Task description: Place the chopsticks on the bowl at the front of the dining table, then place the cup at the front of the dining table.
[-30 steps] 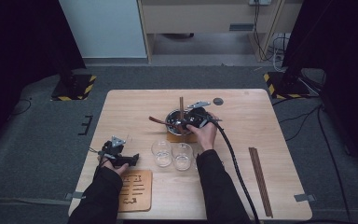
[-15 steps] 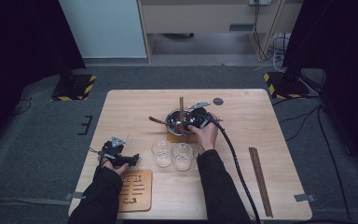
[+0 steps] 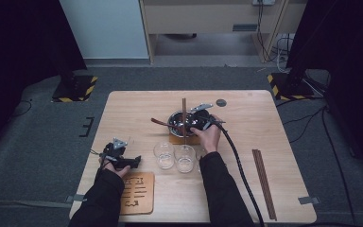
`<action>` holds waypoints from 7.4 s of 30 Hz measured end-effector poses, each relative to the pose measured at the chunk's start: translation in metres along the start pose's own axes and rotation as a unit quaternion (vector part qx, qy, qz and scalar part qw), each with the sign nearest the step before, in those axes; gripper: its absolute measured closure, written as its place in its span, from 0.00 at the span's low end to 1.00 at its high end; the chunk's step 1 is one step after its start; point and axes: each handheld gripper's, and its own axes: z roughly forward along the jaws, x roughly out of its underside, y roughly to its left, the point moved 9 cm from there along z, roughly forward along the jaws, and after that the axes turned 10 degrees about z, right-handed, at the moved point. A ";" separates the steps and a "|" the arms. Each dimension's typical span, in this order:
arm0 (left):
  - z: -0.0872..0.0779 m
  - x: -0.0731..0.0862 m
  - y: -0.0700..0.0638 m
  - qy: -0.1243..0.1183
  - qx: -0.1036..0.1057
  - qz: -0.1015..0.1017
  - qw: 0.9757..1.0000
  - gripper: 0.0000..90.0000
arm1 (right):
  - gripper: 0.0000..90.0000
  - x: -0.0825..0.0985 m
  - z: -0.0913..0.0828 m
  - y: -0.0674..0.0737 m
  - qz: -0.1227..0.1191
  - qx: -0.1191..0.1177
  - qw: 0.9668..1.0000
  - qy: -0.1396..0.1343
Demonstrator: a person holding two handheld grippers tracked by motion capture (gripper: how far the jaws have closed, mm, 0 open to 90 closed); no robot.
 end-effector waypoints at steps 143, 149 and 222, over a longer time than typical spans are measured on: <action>-0.072 -0.094 -0.051 -0.160 0.058 0.005 0.985 0.29 | 0.21 0.143 -0.168 -0.163 0.087 0.075 0.993 -0.006; -0.064 -0.100 -0.058 -0.151 0.066 0.012 0.986 0.30 | 0.21 0.145 -0.172 -0.170 0.095 0.082 0.992 -0.011; -0.004 -0.085 -0.095 0.048 0.080 0.030 0.995 0.84 | 0.17 0.187 -0.167 -0.220 0.124 0.122 0.985 0.017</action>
